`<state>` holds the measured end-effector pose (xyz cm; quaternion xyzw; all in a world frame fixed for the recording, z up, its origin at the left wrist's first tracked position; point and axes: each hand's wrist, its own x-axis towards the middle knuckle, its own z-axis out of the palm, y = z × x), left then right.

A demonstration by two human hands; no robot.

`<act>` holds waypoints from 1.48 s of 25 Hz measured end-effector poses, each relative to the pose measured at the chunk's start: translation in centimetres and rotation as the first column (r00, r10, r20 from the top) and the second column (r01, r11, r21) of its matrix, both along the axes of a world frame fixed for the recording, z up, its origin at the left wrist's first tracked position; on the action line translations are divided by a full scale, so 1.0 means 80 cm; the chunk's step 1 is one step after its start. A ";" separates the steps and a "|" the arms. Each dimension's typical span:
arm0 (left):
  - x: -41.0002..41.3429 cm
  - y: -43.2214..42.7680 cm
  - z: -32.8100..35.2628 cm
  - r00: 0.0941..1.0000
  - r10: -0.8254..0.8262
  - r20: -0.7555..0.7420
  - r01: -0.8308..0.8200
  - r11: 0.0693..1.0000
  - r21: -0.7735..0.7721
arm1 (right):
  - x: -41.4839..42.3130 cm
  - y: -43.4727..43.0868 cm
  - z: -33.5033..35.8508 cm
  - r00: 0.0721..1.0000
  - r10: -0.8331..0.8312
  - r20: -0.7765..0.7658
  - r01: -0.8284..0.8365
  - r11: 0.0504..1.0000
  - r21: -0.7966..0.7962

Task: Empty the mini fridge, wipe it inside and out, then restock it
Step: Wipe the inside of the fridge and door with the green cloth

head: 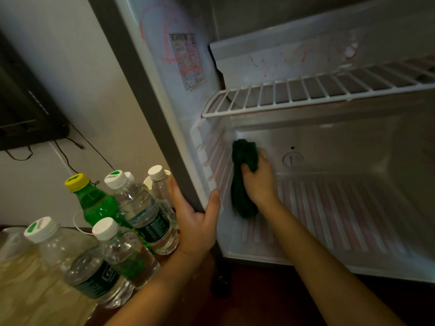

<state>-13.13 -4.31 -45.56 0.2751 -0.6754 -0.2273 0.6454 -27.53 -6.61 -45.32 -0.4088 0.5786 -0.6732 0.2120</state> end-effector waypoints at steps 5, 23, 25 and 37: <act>-0.002 0.000 0.004 1.000 -0.015 0.000 0.015 1.000 -0.014 | 0.016 0.038 -0.041 0.964 -0.016 -0.264 -0.012 0.995 -0.103; -0.003 0.008 0.006 0.999 0.029 0.034 -0.028 0.999 -0.017 | 0.066 0.147 -0.055 0.841 0.045 -0.539 -0.137 0.982 -0.132; -0.001 0.009 0.008 0.999 -0.002 0.038 0.003 1.000 -0.011 | 0.056 0.146 -0.031 0.982 0.088 -0.169 -0.111 0.985 -0.130; -0.001 0.011 0.008 0.996 0.028 0.083 -0.023 0.998 -0.063 | 0.065 0.091 0.039 0.981 -0.003 -0.193 -0.039 0.976 -0.214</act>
